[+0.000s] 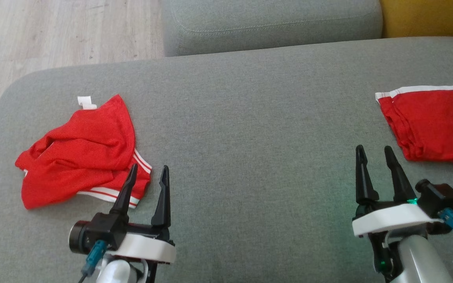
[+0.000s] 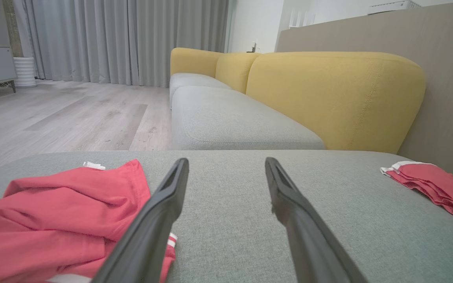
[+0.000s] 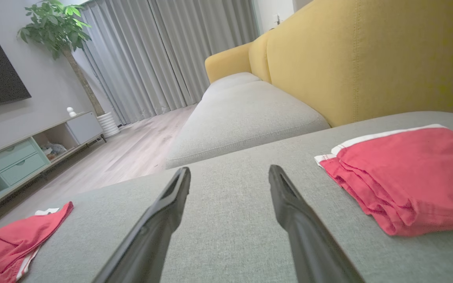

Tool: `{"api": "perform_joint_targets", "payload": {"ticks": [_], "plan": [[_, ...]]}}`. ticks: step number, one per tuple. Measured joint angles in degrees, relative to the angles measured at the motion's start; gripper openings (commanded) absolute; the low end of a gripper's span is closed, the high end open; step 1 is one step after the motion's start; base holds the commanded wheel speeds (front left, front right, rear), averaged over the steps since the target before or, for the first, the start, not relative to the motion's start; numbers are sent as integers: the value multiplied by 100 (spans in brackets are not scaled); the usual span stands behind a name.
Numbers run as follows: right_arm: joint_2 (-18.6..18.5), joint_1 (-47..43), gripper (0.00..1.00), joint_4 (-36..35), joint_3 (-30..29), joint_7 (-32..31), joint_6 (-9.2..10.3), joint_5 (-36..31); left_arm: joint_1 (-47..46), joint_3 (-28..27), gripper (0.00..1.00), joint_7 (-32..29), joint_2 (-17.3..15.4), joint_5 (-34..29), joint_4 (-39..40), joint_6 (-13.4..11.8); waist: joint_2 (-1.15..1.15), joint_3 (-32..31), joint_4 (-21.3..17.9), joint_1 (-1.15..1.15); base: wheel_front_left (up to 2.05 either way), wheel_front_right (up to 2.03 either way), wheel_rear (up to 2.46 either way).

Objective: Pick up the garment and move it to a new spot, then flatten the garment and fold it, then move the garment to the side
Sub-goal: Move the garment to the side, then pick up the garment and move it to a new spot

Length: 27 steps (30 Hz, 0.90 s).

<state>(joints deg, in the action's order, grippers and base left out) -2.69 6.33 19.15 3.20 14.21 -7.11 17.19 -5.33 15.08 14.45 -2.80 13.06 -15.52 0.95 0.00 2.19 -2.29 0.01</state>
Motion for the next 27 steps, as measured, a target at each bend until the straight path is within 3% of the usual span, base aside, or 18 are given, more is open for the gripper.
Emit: {"api": "perform_joint_targets", "payload": {"ticks": [17, 27], "plan": [[1, -8, 100, -180, 94, 0, 0, 15, 0, 20, 100, 0, 0, 0, -2, -1, 0, -29, 67, 0, 0, 0, 0], [0, -262, 100, -175, 523, 1, 0, 98, 20, 19, 100, 0, 0, 0, -38, -45, 0, -200, 526, 0, 0, 0, 0]]}}
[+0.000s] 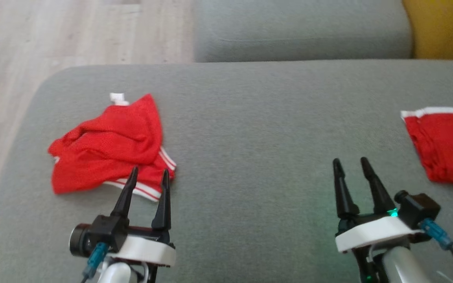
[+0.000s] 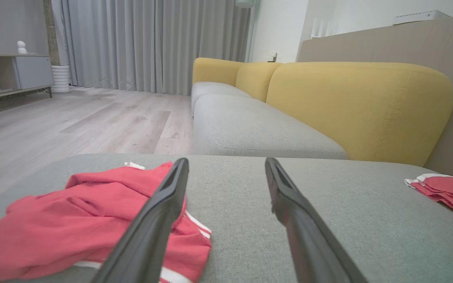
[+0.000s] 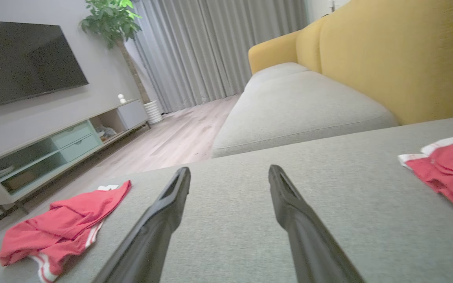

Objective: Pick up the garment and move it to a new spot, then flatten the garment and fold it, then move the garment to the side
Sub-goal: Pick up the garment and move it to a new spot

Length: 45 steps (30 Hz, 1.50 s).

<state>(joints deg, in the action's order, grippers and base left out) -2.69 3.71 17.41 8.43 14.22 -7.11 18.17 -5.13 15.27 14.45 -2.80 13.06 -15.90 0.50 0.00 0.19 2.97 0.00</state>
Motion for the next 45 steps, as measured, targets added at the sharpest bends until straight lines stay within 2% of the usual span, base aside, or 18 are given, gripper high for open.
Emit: {"api": "perform_joint_targets", "payload": {"ticks": [17, 23, 27, 32, 35, 38, 45], "plan": [[1, -319, 100, 1, 579, 0, 0, 196, 399, -78, 100, 0, -10, -103, -66, 9, 0, -376, 1348, 0, 0, 0, 0], [1, -351, 100, 2, 666, 0, 0, 202, 488, -144, 100, 0, -18, -157, -88, 66, 0, -471, 1627, 1, 0, 0, 0], [2, -350, 100, -4, 740, 0, 0, 222, 525, -202, 100, 0, -52, -169, -100, 76, 0, -444, 1589, 1, 0, 0, 0], [1, -336, 100, -2, 734, 0, 0, 236, 413, -165, 100, -29, -138, -246, -294, 211, 0, -286, 1404, 1, 0, 0, 0], [1, -257, 100, -19, 681, 0, 0, 122, -230, 27, 100, -450, -289, -294, -561, 428, 0, -5, 1202, 0, 0, 0, 0], [0, -79, 100, -43, 611, 0, 0, 44, -945, 233, 100, -892, -350, -313, -848, 536, 0, 255, 1021, -1, 0, 0, 0], [-3, 253, 100, -163, 558, 8, 0, -101, -2249, 500, 100, -1624, -425, -431, -1942, 613, 0, 920, 560, -2, 0, 0, 0]]}}
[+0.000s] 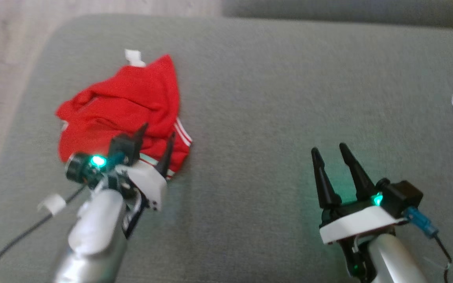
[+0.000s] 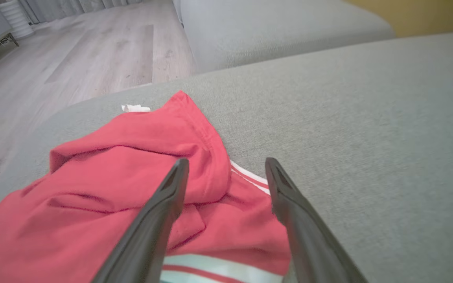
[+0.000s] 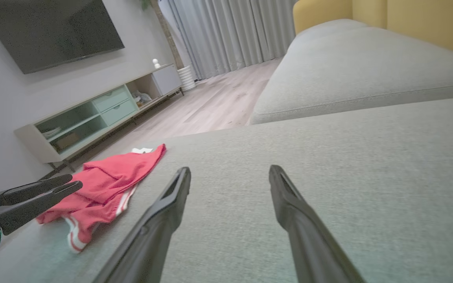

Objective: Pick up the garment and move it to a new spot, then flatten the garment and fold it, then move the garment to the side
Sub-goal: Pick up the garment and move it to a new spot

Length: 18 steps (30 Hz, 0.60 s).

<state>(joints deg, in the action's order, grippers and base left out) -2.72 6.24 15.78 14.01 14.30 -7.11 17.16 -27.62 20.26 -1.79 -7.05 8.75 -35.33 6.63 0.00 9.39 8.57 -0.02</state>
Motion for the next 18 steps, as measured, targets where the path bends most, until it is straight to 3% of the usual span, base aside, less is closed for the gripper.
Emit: {"api": "perform_joint_targets", "payload": {"ticks": [8, 9, 10, 11, 12, 18], "plan": [[-4, 215, 100, -65, -176, 2, 0, -11, -860, -4, 100, -71, -155, -185, -1163, -218, 0, 581, -439, 0, 0, 0, 0], [-4, 220, 100, -65, -178, 2, 0, -11, -891, -4, 77, -65, -154, -183, -1271, -216, 0, 616, -472, 0, 0, 0, 0], [-4, 227, 100, -65, -183, 2, 0, -11, -912, -4, 31, -56, -153, -181, -1377, -215, 0, 643, -500, 0, 0, 0, 0], [-4, 234, 100, -64, -187, 2, 0, -11, -932, -4, 31, -13, -151, -174, -1467, -210, 0, 656, -519, 0, 0, 0, 0], [-4, 242, 100, -62, -191, 2, 0, -11, -961, -3, 0, 22, -146, -166, -1532, -208, 0, 654, -525, 0, 0, 0, 0], [-4, 247, 100, -4, -218, 5, 0, -11, -1081, -9, 0, 506, -130, -132, -1796, -208, 0, 497, -486, 2, 0, 0, 0]]}}
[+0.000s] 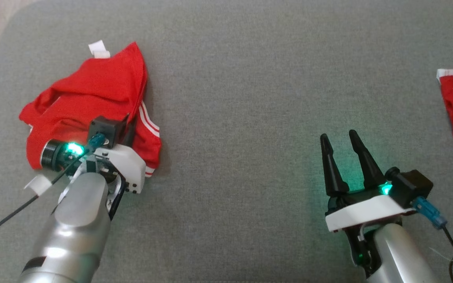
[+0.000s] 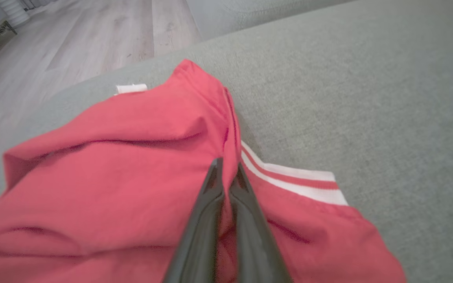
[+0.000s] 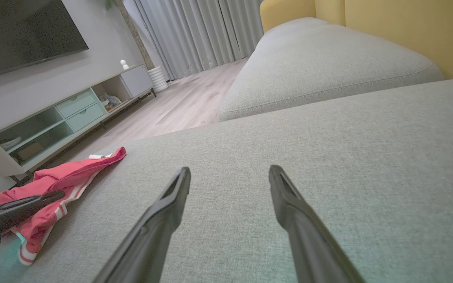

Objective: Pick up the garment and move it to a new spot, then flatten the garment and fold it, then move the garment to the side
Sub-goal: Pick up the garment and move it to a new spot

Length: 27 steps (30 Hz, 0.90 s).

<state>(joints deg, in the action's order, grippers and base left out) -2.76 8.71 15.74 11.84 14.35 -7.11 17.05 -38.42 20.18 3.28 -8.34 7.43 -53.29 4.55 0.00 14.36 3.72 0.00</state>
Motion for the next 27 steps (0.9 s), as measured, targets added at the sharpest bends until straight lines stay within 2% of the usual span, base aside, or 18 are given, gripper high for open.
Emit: {"api": "perform_joint_targets", "payload": {"ticks": [8, 17, 22, 27], "plan": [[0, -7, 100, 151, 96, 1, 0, 21, -2, -167, 0, 620, 111, 328, 194, 52, 0, -413, -3, 0, 0, 0, 0], [1, -132, 100, 177, 258, 1, 0, 166, -1, -116, 0, 744, 282, 453, 1099, 52, 0, -795, -246, 1, 0, 0, 0], [0, -143, 100, 171, 282, 1, 0, 213, 7, 256, 0, 519, 542, 580, 1890, 55, 0, -869, -523, 1, 0, 0, 0], [0, -125, 100, 154, 389, 1, 0, 322, 58, 918, 0, 207, 599, 889, 2570, -14, 0, -846, -852, 0, 0, 0, 0]]}}
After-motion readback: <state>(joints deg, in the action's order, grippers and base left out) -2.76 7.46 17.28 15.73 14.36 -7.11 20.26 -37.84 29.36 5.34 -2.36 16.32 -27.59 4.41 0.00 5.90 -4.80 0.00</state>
